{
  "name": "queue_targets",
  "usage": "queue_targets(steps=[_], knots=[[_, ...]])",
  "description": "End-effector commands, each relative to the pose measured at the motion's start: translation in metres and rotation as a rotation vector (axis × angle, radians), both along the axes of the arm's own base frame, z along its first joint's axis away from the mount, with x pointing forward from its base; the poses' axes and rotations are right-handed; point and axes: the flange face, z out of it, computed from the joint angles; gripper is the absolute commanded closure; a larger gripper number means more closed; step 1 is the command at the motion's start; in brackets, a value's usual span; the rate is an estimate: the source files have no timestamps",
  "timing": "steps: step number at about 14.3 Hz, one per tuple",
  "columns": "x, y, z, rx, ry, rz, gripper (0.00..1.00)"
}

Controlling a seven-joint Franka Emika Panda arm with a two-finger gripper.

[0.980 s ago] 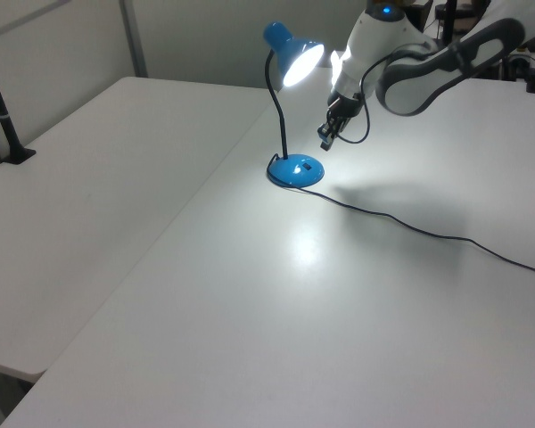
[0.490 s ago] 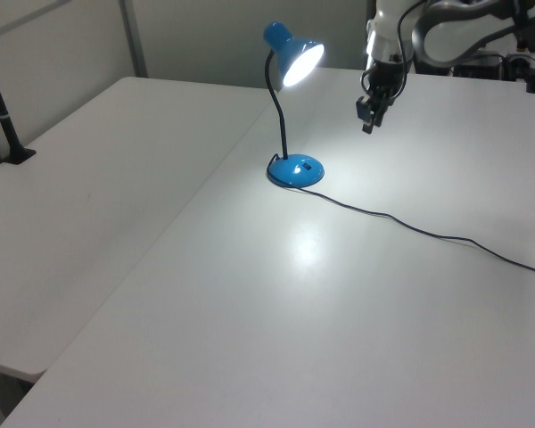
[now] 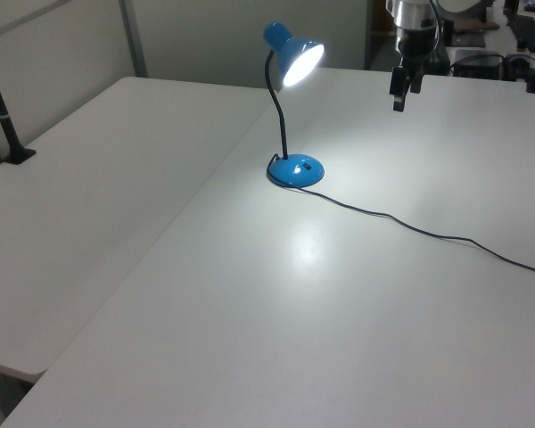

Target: Turn on the lamp

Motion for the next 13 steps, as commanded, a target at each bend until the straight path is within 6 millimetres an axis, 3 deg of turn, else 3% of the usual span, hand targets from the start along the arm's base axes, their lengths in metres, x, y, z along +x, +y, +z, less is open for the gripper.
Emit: queue_targets(steps=[1, 3, 5, 7, 13], knots=[[0.006, -0.014, 0.011, 0.036, 0.042, 0.065, 0.0], [-0.002, -0.011, 0.024, 0.05, 0.102, 0.072, 0.0], [-0.006, 0.001, 0.062, 0.061, 0.154, 0.088, 0.0], [-0.008, 0.003, 0.079, 0.077, 0.142, 0.089, 0.0], [-0.007, 0.004, 0.077, 0.08, 0.168, 0.081, 0.0]])
